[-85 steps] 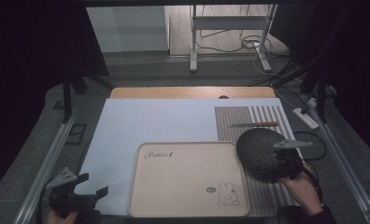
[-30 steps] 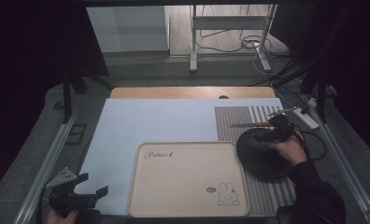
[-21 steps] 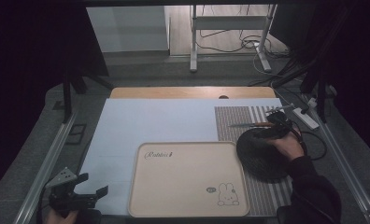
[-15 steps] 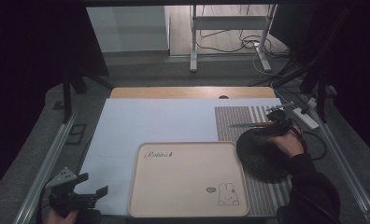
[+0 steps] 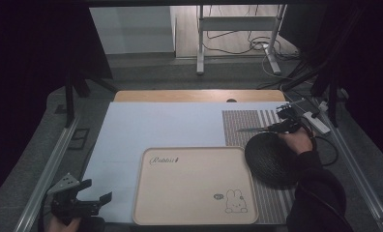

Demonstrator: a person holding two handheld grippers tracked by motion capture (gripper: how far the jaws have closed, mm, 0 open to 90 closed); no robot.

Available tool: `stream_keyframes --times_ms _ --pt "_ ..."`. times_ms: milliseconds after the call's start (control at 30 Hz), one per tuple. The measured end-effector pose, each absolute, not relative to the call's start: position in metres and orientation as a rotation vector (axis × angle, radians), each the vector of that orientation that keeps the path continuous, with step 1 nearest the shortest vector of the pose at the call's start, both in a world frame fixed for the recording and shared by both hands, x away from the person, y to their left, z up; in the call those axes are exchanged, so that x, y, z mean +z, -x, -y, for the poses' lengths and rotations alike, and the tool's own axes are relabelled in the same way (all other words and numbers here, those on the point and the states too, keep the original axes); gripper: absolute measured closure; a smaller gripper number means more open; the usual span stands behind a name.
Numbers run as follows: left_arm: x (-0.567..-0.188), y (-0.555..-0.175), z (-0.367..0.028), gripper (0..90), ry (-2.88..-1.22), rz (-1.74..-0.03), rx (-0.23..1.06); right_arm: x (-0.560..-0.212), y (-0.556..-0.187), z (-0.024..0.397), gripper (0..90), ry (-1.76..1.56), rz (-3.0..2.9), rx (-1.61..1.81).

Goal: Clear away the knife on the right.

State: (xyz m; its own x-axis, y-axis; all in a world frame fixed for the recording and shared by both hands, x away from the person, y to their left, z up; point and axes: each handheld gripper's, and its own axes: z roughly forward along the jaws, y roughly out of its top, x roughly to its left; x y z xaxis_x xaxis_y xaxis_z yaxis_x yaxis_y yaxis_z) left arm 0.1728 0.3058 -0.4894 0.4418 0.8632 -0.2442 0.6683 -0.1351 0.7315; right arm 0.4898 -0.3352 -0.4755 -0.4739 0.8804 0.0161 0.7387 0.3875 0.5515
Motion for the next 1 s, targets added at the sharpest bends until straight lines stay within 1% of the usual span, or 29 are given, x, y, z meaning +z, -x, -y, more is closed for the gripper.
stream_keyframes --times_ms 67,100,300,633,800,1000 --pt "-0.489 -0.173 -0.306 1.1 -1.873 -1.297 0.299 -0.475 -0.494 0.337 89.2 -1.423 -2.367 0.716" --pt "-0.490 -0.173 -0.306 1.1 -1.872 -1.298 0.299 -0.474 -0.495 0.338 89.6 -1.416 -2.368 0.713" --pt "-0.490 -0.173 -0.306 1.2 -1.871 -1.298 0.298 -0.474 -0.511 0.344 89.6 -1.422 -2.342 0.690" --pt "-0.490 -0.173 -0.306 1.4 -1.872 -1.302 0.295 -0.489 -0.531 0.361 89.6 -1.475 -2.312 0.628" --pt "-0.490 -0.174 -0.306 1.5 -1.873 -1.302 0.295 -0.496 -0.532 0.368 89.5 -1.501 -2.319 0.604" --pt "-0.490 -0.173 -0.306 1.5 -1.877 -1.300 0.297 -0.496 -0.524 0.373 89.6 -1.509 -2.348 0.603"
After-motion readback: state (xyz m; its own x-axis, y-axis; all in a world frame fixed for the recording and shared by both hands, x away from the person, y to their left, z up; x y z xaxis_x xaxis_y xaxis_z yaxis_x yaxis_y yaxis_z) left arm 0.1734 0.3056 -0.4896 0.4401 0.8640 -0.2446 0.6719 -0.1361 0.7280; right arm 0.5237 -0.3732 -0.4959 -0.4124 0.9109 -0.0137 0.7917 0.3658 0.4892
